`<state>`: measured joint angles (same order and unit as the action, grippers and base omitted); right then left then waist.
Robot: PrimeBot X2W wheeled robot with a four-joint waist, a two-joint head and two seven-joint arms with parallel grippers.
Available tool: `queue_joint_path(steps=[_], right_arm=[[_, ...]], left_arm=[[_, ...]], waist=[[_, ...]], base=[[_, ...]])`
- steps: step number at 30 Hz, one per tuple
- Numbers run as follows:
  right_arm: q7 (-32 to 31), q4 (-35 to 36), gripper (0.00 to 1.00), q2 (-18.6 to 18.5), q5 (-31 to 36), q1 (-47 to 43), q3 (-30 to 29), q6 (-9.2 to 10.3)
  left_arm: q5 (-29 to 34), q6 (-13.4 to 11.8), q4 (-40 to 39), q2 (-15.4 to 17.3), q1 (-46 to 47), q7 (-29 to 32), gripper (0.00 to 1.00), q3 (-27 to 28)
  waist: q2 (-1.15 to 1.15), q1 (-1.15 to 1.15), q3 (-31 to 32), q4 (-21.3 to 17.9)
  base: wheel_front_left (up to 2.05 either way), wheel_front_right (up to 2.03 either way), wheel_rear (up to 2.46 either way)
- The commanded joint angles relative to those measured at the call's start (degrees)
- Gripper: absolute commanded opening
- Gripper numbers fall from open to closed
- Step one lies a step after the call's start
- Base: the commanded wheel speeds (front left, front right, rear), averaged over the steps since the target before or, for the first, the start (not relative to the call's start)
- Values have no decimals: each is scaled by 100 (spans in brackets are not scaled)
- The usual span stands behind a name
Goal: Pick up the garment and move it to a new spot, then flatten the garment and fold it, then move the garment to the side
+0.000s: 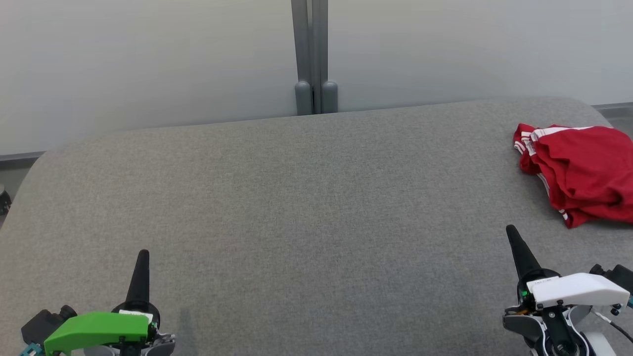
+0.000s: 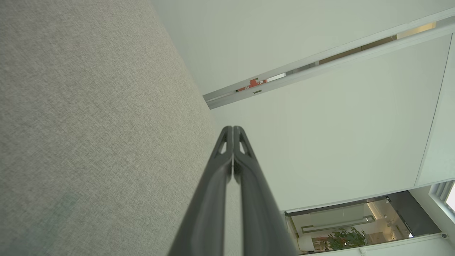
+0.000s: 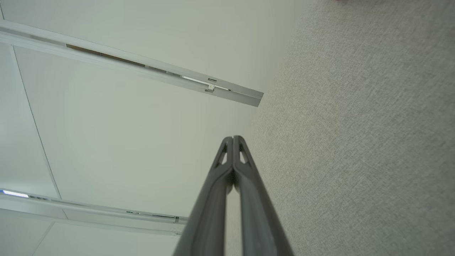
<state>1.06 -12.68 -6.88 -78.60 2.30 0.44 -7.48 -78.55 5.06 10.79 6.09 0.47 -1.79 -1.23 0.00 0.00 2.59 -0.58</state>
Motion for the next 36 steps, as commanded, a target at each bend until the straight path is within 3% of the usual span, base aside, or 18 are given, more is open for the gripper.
queue_joint_path(steps=[1, 36], right_arm=[[-44, 9, 0, -3, -147, 120, -36, -3], [-380, -143, 0, 56, -1641, 431, -239, -2]], left_arm=[[-142, 51, -10, 49, 162, 27, 0, 42], [-1722, 205, 250, 104, 596, 376, 0, 234]], waist=[[0, 0, -10, 3], [0, 0, -230, 51]], base=[[0, 0, 0], [0, 0, 0]])
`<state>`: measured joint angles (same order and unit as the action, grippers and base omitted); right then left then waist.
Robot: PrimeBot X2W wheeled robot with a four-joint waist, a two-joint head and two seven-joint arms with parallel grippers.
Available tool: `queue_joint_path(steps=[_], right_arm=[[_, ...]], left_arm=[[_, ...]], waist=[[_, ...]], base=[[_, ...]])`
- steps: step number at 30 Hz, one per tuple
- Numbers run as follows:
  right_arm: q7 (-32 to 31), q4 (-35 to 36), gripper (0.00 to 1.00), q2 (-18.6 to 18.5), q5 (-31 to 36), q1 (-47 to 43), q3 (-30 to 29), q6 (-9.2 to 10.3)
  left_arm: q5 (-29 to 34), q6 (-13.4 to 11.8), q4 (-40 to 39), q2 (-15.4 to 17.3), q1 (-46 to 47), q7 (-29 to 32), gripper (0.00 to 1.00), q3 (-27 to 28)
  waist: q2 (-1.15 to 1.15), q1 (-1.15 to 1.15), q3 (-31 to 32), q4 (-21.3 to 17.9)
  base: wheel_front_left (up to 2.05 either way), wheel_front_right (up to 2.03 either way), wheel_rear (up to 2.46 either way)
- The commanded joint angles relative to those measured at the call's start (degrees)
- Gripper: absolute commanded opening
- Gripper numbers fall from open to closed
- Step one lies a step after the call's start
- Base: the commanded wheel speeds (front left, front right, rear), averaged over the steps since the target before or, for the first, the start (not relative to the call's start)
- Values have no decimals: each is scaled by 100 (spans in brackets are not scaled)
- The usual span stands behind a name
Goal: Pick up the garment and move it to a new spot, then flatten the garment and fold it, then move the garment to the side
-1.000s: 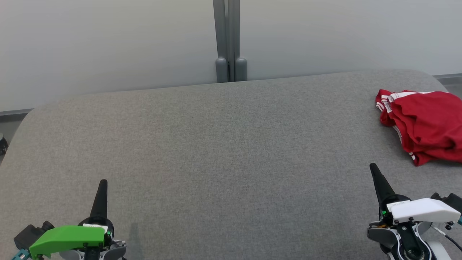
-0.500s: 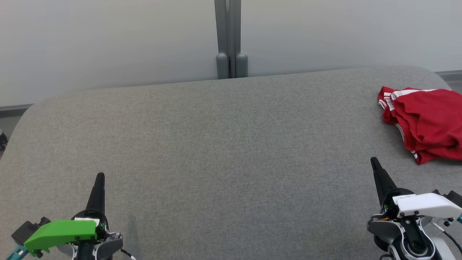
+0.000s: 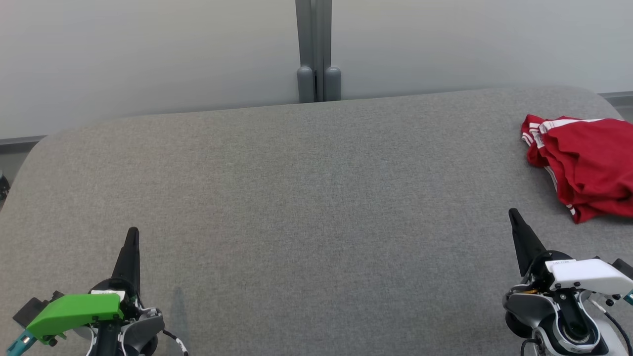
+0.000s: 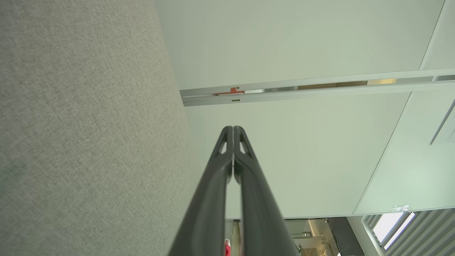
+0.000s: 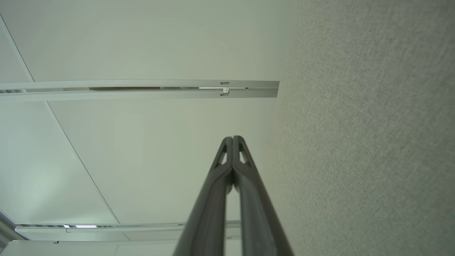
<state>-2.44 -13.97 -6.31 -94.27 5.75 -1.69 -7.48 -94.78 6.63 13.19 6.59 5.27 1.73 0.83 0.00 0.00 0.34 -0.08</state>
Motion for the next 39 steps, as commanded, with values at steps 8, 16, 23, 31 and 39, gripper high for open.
queue_joint_path(steps=[8, 16, 23, 31, 39], right_arm=[[-59, -27, 0, 6, -214, 112, -45, -2], [-64, -27, 0, 9, -209, 112, -48, -2], [-67, -28, 0, 12, -204, 112, -50, -2], [-69, -29, 0, 15, -200, 113, -54, -2], [-73, -28, 0, 17, -195, 113, -57, -2]], left_arm=[[-231, 49, 38, 52, 147, 58, 0, 52], [-216, 47, 38, 39, 147, 71, 0, 60], [-203, 46, 38, 28, 148, 75, 0, 69], [-190, 44, 38, 17, 148, 86, 0, 81], [-180, 42, 38, 8, 149, 98, 0, 91]], waist=[[0, 0, -32, 8], [0, 0, -32, 8], [0, 0, -32, 8], [0, 0, -32, 8], [0, 0, -32, 8]], base=[[0, 0, 0], [0, 0, 0], [0, 0, 0], [0, 0, 0], [0, 0, 0]])
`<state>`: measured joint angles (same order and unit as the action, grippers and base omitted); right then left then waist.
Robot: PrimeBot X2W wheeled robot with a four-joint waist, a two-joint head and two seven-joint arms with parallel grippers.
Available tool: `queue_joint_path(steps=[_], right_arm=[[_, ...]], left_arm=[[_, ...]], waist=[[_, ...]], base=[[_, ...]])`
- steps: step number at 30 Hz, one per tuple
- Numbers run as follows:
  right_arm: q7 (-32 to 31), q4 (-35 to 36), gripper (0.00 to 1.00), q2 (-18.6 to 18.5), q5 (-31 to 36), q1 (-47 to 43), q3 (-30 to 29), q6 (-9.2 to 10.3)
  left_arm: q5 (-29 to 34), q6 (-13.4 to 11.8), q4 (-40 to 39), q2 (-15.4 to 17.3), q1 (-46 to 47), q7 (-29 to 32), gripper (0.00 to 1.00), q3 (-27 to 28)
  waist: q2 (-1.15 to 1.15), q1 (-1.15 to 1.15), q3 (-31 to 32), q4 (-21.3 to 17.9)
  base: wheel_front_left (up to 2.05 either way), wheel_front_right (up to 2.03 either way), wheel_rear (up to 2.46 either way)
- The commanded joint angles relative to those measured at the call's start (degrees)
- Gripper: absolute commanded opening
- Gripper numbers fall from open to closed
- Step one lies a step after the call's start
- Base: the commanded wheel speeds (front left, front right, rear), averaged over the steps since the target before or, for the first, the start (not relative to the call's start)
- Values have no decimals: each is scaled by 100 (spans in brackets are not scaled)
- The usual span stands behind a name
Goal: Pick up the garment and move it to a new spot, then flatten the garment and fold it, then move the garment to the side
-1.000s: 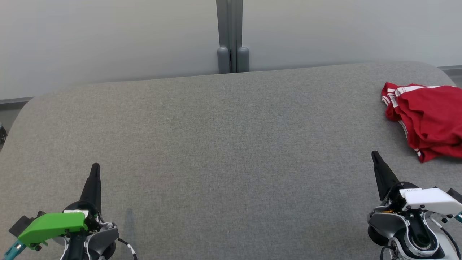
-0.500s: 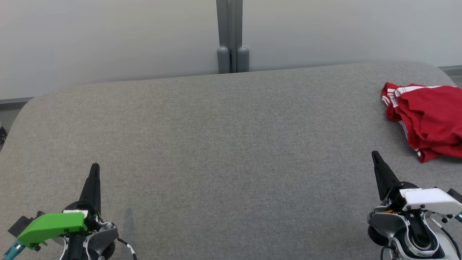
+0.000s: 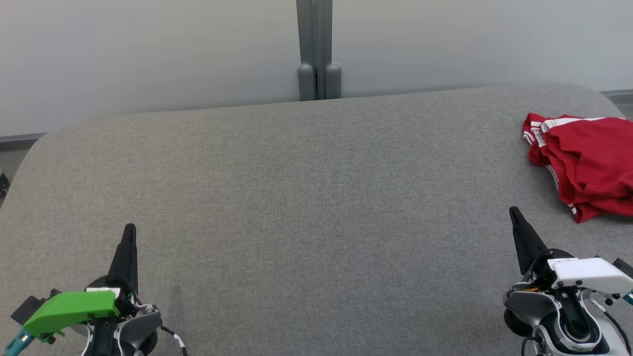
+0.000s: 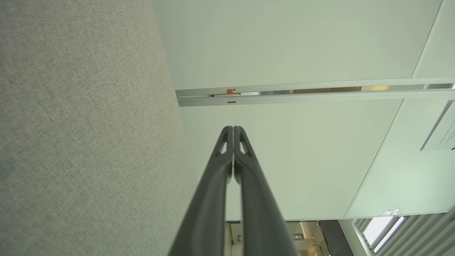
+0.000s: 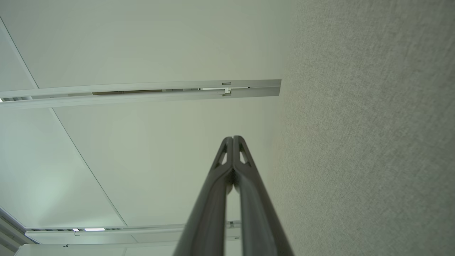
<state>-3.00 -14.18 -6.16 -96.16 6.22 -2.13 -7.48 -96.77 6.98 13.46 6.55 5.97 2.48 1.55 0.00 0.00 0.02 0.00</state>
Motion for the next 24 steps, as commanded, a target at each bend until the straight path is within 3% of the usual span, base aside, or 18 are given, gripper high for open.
queue_joint_path(steps=[1, 24], right_arm=[[-18, -8, 0, 2, -6, 67, -14, -2], [-30, -9, 0, 9, 8, 68, -22, -2]], left_arm=[[21, 7, 10, 10, 78, 25, 0, 19], [56, 4, 10, -11, 79, 38, 0, 48]], waist=[[0, 0, 0, 0], [0, 0, 0, 0]], base=[[0, 0, 0], [0, 0, 0]])
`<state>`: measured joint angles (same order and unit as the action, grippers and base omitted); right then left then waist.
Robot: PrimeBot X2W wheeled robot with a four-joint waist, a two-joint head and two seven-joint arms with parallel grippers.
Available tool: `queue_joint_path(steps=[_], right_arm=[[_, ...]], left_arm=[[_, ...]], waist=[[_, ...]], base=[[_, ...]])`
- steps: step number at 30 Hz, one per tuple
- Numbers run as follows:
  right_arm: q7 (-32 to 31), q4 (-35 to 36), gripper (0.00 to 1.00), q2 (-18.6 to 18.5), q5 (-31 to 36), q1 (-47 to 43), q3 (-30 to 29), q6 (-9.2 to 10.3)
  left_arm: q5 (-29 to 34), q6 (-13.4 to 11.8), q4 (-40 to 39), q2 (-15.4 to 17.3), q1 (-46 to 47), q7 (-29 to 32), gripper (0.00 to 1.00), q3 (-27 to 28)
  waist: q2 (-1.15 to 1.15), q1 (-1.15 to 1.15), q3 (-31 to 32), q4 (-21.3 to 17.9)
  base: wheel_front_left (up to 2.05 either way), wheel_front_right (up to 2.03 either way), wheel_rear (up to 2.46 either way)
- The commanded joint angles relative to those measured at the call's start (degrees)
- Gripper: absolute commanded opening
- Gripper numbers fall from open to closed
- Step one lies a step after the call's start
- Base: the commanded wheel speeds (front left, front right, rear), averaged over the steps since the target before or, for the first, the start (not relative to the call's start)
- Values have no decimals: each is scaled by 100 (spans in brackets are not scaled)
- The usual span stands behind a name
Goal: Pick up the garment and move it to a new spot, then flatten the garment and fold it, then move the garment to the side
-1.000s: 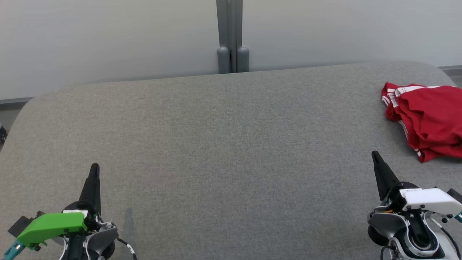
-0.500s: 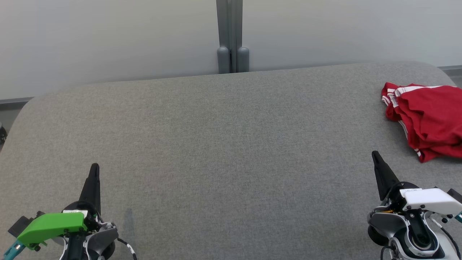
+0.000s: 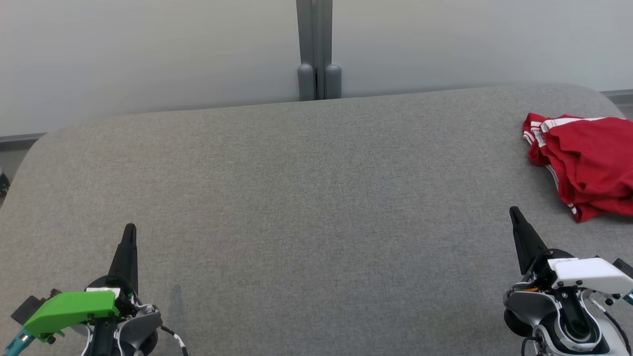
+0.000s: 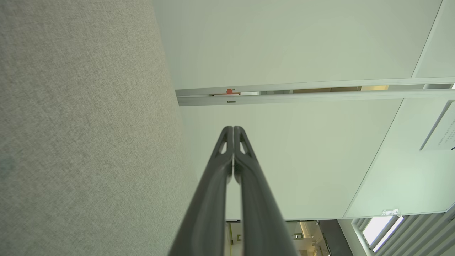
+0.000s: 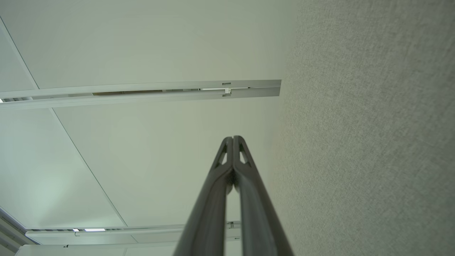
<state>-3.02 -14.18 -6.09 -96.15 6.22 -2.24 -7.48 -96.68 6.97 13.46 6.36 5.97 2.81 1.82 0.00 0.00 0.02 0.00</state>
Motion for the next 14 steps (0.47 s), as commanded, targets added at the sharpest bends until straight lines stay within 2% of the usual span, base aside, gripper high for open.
queue_joint_path(steps=[1, 14], right_arm=[[-30, -9, 0, 3, 7, 67, -12, -2], [-36, -10, 0, 8, 15, 68, -16, -2]], left_arm=[[49, 5, 10, 7, 79, 7, 0, 23], [59, 2, 11, -5, 80, 18, 0, 40]], waist=[[0, 0, 0, 0], [0, 0, 0, 0]], base=[[0, 0, 0], [0, 0, 0]])
